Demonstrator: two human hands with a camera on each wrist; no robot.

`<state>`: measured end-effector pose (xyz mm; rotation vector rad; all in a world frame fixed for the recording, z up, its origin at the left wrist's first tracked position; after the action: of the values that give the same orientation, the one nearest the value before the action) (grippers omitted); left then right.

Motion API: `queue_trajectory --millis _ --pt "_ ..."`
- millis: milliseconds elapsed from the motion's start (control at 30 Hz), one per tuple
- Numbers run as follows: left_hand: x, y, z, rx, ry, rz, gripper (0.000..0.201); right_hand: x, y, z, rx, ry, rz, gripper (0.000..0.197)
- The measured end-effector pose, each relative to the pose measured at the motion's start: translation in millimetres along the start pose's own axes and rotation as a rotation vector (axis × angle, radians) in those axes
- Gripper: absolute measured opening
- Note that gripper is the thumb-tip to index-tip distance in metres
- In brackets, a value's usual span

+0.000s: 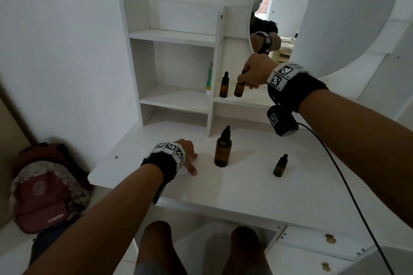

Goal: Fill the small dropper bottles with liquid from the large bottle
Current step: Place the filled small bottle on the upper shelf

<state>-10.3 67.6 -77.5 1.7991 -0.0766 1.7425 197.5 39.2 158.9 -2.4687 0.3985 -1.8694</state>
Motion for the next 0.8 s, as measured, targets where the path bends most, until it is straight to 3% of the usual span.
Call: queue_trajectory --millis 267,800 --pt "-3.6 -4.7 -0.7 -0.026 -0.018 -0.013 0.087 -24.7 -13.5 0.9 0.013 0.030 -0.017 0.028" --pt "-1.4 -3.0 1.1 -0.037 -0.009 0.016 0.082 -29.1 -21.1 -1.1 0.029 0.117 0.052 0.029"
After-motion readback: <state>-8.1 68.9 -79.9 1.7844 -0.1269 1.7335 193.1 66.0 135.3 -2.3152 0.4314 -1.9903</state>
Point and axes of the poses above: each hand's wrist, its own y-axis away from the middle knuckle, its own x-axis out of the back of the hand, z = x × y, the point moved 5 cm from there along -y, towards the middle knuckle, and after that the axes turned 2 degrees about x, right-handed, at the moved point
